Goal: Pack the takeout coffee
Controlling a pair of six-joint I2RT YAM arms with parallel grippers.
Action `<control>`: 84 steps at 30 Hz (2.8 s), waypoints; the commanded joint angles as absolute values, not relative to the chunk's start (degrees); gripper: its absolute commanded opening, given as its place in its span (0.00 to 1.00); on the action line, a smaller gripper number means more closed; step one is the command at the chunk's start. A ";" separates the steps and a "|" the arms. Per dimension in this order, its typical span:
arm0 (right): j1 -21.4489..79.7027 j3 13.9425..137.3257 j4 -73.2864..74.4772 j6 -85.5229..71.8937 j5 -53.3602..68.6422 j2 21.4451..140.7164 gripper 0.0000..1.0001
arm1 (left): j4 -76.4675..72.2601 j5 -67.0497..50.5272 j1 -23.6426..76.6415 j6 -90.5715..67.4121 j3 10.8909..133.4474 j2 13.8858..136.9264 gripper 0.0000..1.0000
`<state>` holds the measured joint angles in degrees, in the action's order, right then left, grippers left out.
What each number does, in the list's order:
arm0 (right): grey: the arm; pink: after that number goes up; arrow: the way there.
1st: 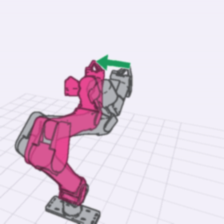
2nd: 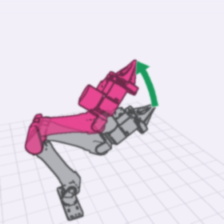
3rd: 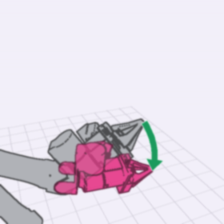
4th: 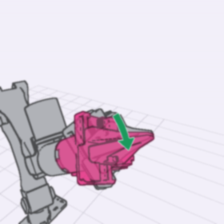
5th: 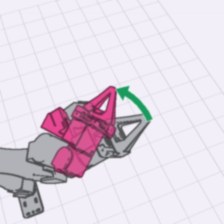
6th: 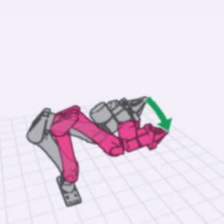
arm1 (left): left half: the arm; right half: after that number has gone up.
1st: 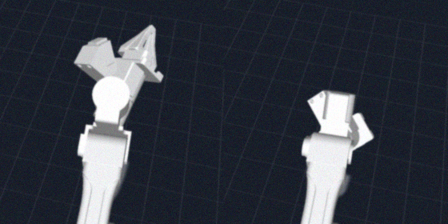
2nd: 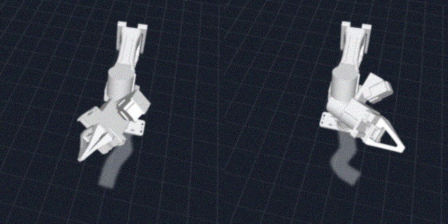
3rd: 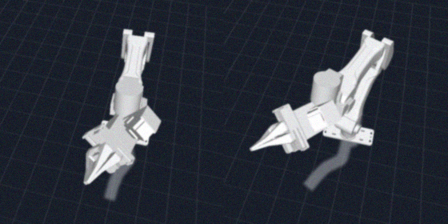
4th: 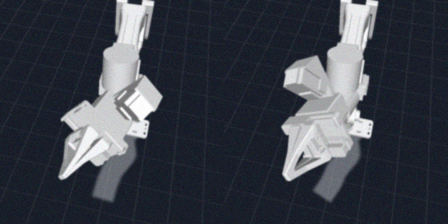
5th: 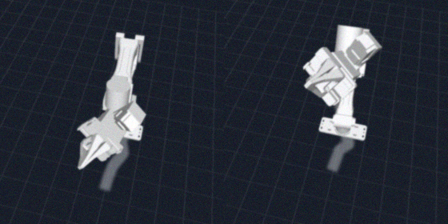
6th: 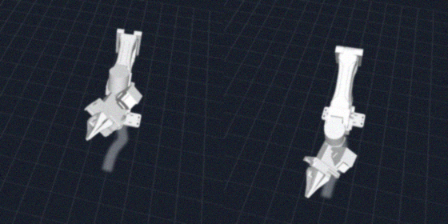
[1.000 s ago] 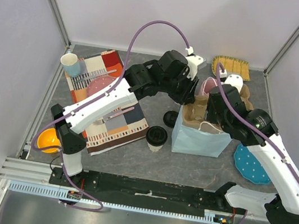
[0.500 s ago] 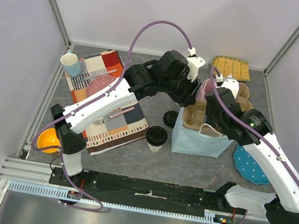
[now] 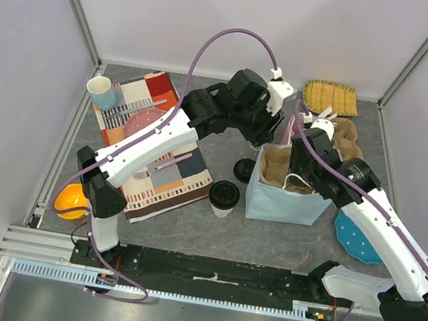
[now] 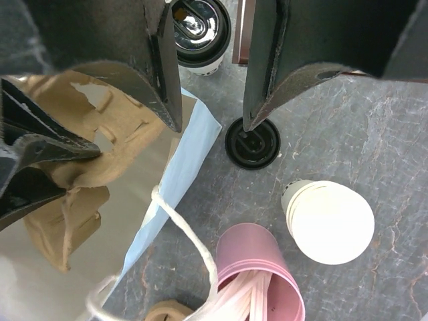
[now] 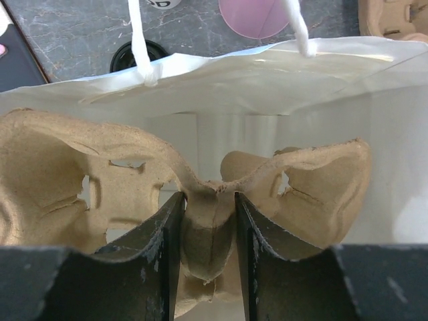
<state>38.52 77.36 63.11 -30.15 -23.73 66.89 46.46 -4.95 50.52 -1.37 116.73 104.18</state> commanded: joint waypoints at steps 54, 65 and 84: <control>34.54 77.34 67.76 -26.02 -23.47 64.95 0.38 | 37.53 -18.02 50.71 20.03 104.33 99.32 0.02; 34.54 82.54 69.61 -26.63 -25.22 64.86 0.37 | 37.44 -17.31 50.71 22.76 102.75 99.23 0.02; 34.63 63.82 53.88 -24.26 -16.96 66.36 0.36 | 37.53 -18.81 51.94 14.15 106.61 100.90 0.02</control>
